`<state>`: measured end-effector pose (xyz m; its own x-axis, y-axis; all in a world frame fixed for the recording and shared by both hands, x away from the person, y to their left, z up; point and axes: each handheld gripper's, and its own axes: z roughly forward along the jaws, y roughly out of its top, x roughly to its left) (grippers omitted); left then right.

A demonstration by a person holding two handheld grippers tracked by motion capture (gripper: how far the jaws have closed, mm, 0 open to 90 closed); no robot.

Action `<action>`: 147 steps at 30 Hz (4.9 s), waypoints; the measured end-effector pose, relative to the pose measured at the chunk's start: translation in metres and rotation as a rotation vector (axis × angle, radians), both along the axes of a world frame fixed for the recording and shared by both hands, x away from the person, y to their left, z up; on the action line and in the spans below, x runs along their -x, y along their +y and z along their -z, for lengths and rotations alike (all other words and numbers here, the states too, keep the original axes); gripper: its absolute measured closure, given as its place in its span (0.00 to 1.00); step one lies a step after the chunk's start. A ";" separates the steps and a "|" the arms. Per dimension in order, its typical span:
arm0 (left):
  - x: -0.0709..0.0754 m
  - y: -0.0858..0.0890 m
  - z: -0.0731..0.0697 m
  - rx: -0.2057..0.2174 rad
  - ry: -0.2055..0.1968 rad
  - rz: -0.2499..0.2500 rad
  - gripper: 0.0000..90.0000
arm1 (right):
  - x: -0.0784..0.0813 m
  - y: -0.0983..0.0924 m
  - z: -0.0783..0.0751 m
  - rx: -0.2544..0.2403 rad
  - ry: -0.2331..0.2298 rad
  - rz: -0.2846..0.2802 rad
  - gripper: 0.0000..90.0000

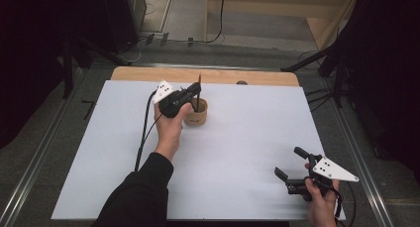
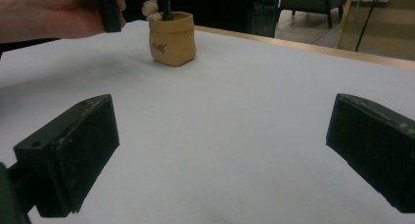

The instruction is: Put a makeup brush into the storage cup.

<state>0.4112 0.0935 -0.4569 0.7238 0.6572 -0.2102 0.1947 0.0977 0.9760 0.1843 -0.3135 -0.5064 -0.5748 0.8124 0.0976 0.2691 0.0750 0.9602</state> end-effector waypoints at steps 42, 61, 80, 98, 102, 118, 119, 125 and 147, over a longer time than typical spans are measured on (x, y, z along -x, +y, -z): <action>0.044 0.056 -0.024 -0.192 0.119 0.065 0.00 | -0.001 0.004 0.001 0.000 0.000 -0.005 0.00; 0.073 0.080 -0.013 -0.189 0.132 0.049 0.00 | -0.002 0.006 0.001 0.005 0.001 -0.003 0.00; 0.095 0.110 -0.003 -0.169 0.142 0.022 0.00 | -0.002 0.006 0.001 0.007 0.000 -0.005 0.00; 0.115 0.130 0.004 -0.189 0.148 0.023 0.00 | -0.002 0.007 0.001 0.009 0.003 -0.002 0.00; 0.119 0.134 0.004 -0.187 0.147 0.020 0.00 | -0.002 0.008 0.001 0.010 0.003 -0.003 0.00; 0.140 0.156 0.008 -0.174 0.149 -0.015 0.00 | -0.002 0.008 0.000 0.015 -0.003 -0.002 0.00; 0.142 0.158 0.008 -0.173 0.148 -0.016 0.00 | -0.002 0.008 0.000 0.015 -0.003 -0.002 0.00; 0.150 0.164 0.009 -0.184 0.143 -0.030 0.00 | -0.002 0.008 0.000 0.016 -0.001 0.001 0.00; 0.183 0.201 0.010 -0.189 0.134 -0.074 0.00 | -0.002 0.005 0.001 0.018 0.003 0.010 0.00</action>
